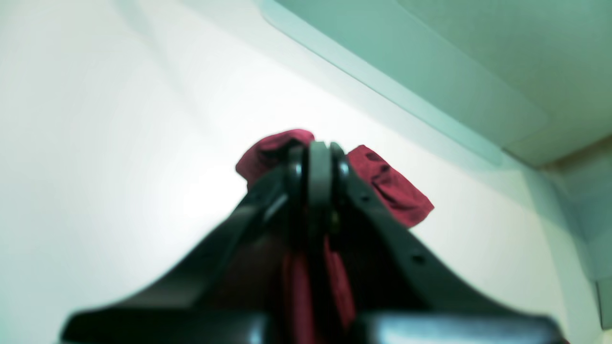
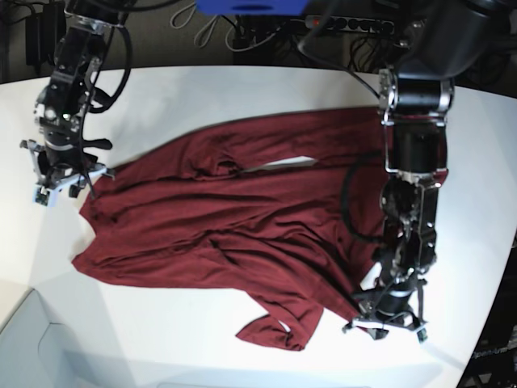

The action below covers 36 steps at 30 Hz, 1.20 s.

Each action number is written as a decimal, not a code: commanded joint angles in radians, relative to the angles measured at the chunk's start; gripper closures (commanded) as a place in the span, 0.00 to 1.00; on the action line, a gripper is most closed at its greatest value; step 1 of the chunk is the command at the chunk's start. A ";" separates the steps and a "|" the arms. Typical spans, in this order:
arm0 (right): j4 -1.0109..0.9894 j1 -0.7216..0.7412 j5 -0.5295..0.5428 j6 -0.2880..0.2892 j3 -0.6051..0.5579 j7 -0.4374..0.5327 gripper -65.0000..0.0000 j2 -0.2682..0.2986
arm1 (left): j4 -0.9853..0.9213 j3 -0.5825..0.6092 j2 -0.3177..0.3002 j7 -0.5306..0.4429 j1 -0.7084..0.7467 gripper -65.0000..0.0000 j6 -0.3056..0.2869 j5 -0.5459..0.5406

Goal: Layout the t-shirt on the table in an organized manner, then fold the t-shirt properly
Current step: 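Drag the left gripper's held edge along the shirt toward the hem, then release the shirt with the left gripper and raise it toward the collar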

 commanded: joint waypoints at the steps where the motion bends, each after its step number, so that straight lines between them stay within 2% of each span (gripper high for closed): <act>1: 0.021 0.009 -0.001 0.000 0.002 0.026 0.69 0.008 | -0.018 0.014 -0.003 -0.028 -0.076 1.00 -0.007 -0.003; 5: 0.027 -0.020 -0.001 0.000 0.005 0.026 0.69 0.010 | -0.159 0.031 0.035 -0.051 -0.178 1.00 -0.007 -0.003; 12: 0.107 -0.068 -0.001 0.000 0.003 0.026 0.69 0.010 | -0.443 0.119 0.041 -0.335 -0.309 1.00 -0.007 -0.001; 19: 0.171 -0.119 -0.001 0.000 0.003 0.026 0.69 0.010 | -0.621 0.199 0.043 -0.481 -0.384 1.00 -0.007 -0.003; 25: 0.176 -0.148 -0.001 0.000 0.008 0.026 0.69 0.010 | -0.628 0.203 0.027 -0.504 -0.390 0.99 -0.007 -0.003; 32: 0.176 -0.158 -0.001 0.000 0.008 0.026 0.69 0.013 | -0.627 0.205 -0.033 -0.504 -0.389 0.99 -0.007 -0.006; 36: 0.176 -0.160 -0.001 0.000 0.008 0.026 0.69 0.010 | -0.625 0.205 -0.040 -0.504 -0.389 0.99 -0.007 -0.004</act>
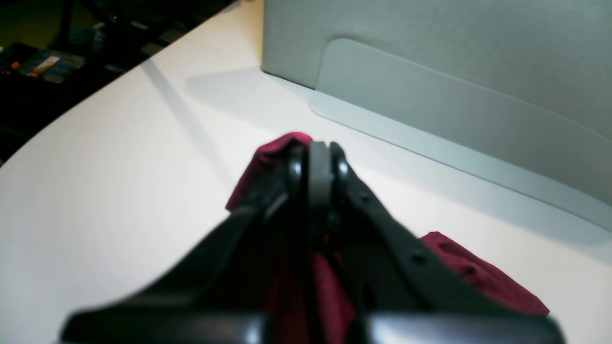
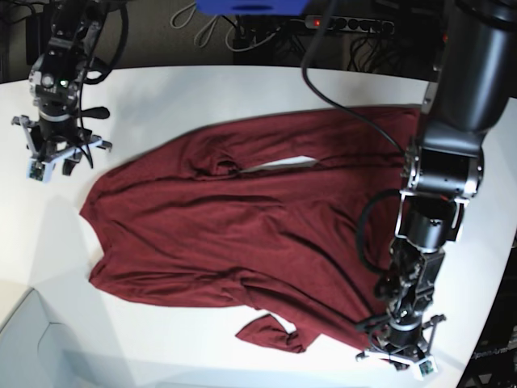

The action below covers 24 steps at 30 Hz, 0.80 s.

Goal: Layout the t-shirt on the table in an organized manner, then fold the t-shirt properly
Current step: 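Release the shirt with the left gripper and raise it toward the collar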

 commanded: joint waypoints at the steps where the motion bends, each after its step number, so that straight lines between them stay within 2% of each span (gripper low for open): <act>1: 0.021 0.005 -0.001 0.000 0.003 0.026 0.69 0.007 | 0.022 0.000 -0.004 -0.035 -0.049 0.99 -0.006 0.003; 20: 0.021 -0.015 -0.001 0.000 0.002 0.026 0.69 0.004 | 0.012 0.001 -0.009 -0.037 -0.049 0.99 -0.010 0.004; 22: 0.021 -0.015 -0.001 0.000 0.003 0.026 0.69 0.004 | 0.011 0.001 -0.011 -0.037 -0.049 0.94 -0.010 0.004; 24: 0.021 -0.015 -0.001 0.000 0.003 0.024 0.69 0.006 | 0.011 0.001 -0.021 -0.037 -0.049 0.82 -0.009 0.004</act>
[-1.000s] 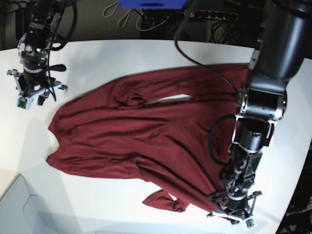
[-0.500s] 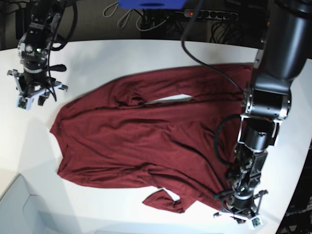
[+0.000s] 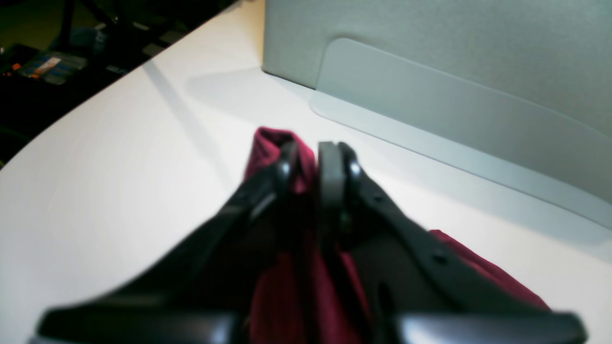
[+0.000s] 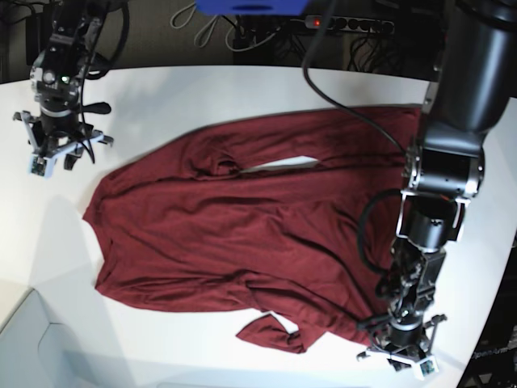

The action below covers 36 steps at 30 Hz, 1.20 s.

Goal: Layout the t-shirt on the table in an organized manner, then fold the t-shirt properly
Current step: 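Release the shirt with the left gripper and raise it toward the collar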

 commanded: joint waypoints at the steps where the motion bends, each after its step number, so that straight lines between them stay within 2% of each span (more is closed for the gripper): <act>1: 0.021 0.003 -0.003 0.000 0.005 0.024 0.69 0.008 | 0.013 0.001 -0.013 -0.036 -0.049 0.75 -0.004 0.003; 4: 0.021 -0.008 -0.003 0.000 0.005 0.026 0.69 0.008 | 0.013 0.001 -0.016 -0.036 -0.049 0.55 -0.004 0.003; 6: 0.021 -0.009 -0.003 0.000 0.005 0.026 0.69 0.008 | 0.013 -0.001 -0.016 -0.038 -0.049 0.48 -0.004 0.003; 11: 0.021 -0.009 -0.003 0.000 0.002 0.026 0.69 0.008 | 0.013 -0.002 -0.018 -0.038 -0.043 0.48 -0.004 -0.004; 16: 0.021 0.000 -0.003 0.000 0.002 0.026 0.69 0.007 | 0.071 -0.004 -0.018 -0.036 0.041 0.48 -0.002 -0.006; 26: 0.021 0.028 -0.003 0.000 -0.001 0.028 0.69 0.013 | 0.435 -0.005 -0.070 -0.030 0.396 0.48 -0.001 -0.006; 31: 0.021 0.029 -0.003 0.000 -0.015 0.029 0.69 0.010 | 0.467 -0.036 -0.087 -0.030 0.531 0.48 -0.001 -0.006; 36: 0.021 0.025 -0.003 0.000 -0.116 0.029 0.69 0.011 | 0.466 -0.038 -0.087 -0.030 0.592 0.48 -0.001 -0.004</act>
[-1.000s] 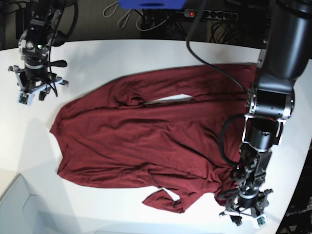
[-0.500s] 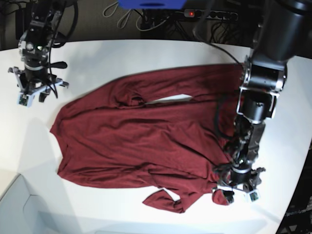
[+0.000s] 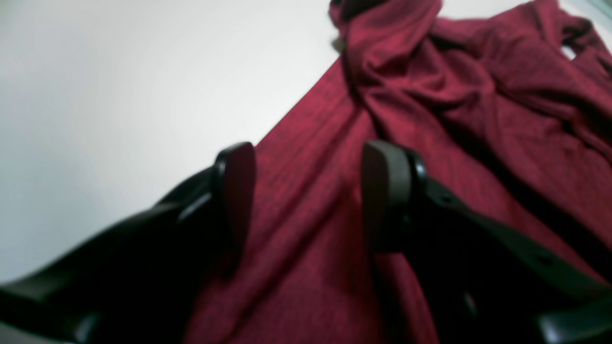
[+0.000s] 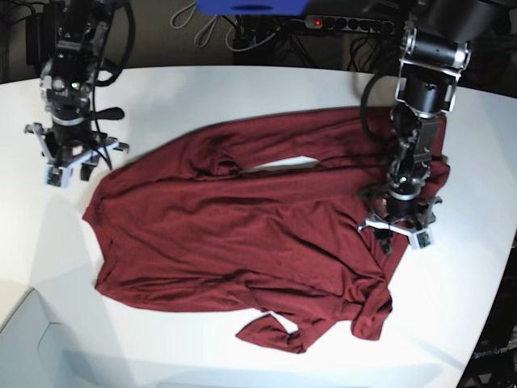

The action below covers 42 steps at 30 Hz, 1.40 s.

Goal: Layout the t-shirt on the table in an organized manner, then fold the t-shirt properly
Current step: 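Release the shirt with the left gripper and raise it toward the collar, then move the right gripper to the collar corner and the left gripper to the shoulder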

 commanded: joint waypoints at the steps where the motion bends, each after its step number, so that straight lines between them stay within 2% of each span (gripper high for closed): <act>1: 0.017 0.005 0.001 0.000 -0.018 0.026 0.69 0.006 | 0.020 -0.003 -0.006 -0.031 -0.021 0.48 -0.006 0.012; 8: -0.078 0.099 0.001 0.000 -0.166 0.024 0.69 0.009 | -0.076 -0.003 -0.014 -0.034 -0.018 0.48 -0.009 0.013; 13: -0.273 0.208 0.001 0.000 -0.172 0.024 0.69 0.012 | -0.126 -0.005 -0.043 -0.037 -0.021 0.48 -0.012 0.006; 19: -0.394 0.245 0.001 0.000 -0.169 0.024 0.69 0.067 | -0.126 -0.006 -0.074 -0.037 -0.039 0.48 -0.012 0.004; 31: -0.238 0.042 0.001 0.000 -0.172 0.024 0.69 0.072 | -0.126 -0.006 -0.101 -0.037 -0.064 0.48 -0.009 0.004; 38: -0.135 -0.027 0.001 0.000 -0.172 0.024 0.69 0.076 | -0.122 -0.006 -0.101 -0.037 -0.077 0.48 -0.009 0.004; 42: -0.058 -0.041 0.001 0.000 -0.166 0.024 0.69 0.078 | -0.043 -0.006 -0.101 -0.035 -0.079 0.48 -0.007 0.004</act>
